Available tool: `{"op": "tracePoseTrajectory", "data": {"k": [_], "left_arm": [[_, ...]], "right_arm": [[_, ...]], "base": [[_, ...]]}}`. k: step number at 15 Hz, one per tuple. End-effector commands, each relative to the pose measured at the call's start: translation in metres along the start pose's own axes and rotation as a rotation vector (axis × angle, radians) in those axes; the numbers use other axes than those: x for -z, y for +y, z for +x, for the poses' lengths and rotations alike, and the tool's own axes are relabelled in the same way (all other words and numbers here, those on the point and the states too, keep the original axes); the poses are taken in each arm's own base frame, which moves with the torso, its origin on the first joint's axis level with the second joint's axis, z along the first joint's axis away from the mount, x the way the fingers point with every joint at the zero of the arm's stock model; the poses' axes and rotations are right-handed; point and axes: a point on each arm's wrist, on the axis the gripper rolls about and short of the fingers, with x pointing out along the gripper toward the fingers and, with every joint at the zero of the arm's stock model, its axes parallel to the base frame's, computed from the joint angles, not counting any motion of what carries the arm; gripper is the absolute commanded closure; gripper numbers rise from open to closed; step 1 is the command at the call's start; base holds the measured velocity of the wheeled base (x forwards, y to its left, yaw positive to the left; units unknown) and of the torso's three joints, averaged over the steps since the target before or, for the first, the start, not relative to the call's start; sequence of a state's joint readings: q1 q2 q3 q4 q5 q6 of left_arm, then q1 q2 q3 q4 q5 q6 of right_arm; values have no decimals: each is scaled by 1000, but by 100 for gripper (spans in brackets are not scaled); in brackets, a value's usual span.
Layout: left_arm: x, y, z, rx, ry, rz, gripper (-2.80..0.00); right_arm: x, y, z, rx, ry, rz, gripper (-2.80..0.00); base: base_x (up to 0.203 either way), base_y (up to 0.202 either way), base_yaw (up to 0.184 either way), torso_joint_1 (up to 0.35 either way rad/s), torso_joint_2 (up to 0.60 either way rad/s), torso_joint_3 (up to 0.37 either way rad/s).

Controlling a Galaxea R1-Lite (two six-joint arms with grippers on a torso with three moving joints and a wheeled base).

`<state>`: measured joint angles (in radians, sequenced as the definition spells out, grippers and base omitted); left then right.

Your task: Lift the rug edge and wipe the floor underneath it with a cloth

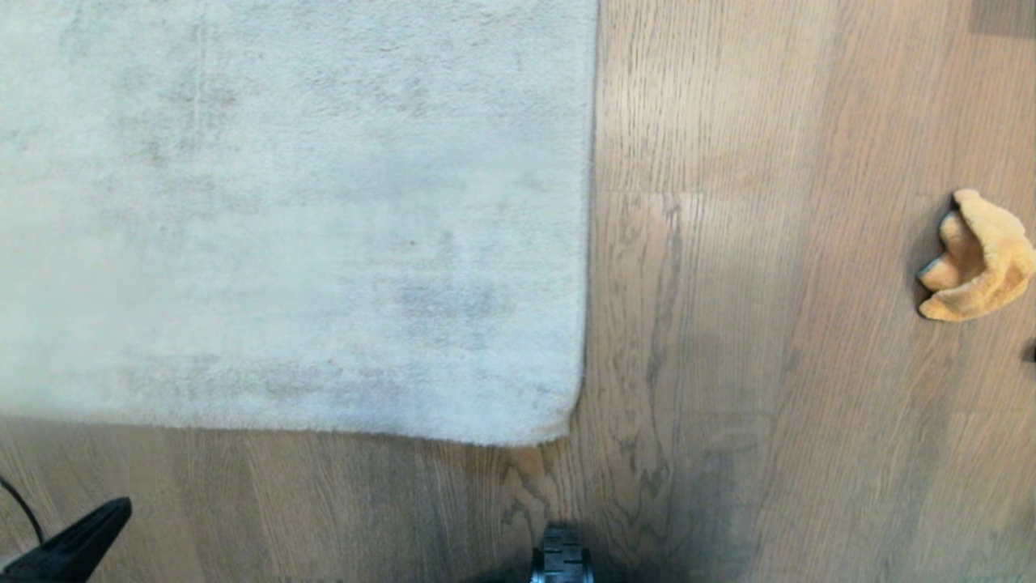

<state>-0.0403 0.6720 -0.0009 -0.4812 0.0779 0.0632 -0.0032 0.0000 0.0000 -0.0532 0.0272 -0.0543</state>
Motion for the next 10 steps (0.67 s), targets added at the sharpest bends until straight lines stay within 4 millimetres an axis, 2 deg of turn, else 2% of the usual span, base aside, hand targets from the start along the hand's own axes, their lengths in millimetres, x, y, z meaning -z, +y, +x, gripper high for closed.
{"op": "tracePoseTrajectory", "data": {"k": [1,6,10], "left_arm": [[4,2,-26,-33,-142,-15,0],[33,2,-50,-35,-153,-19,0],[54,-1,-63,43,-191,-30,0]], "right_arm": [[0,0,0,-1,1,-1,0],[0,0,0,-2,1,-1,0],[0,0,0,-1,1,-1,0]], "base": [[0,0,0,0,0,0],[0,0,0,0,0,0],[0,0,0,0,0,0]]}}
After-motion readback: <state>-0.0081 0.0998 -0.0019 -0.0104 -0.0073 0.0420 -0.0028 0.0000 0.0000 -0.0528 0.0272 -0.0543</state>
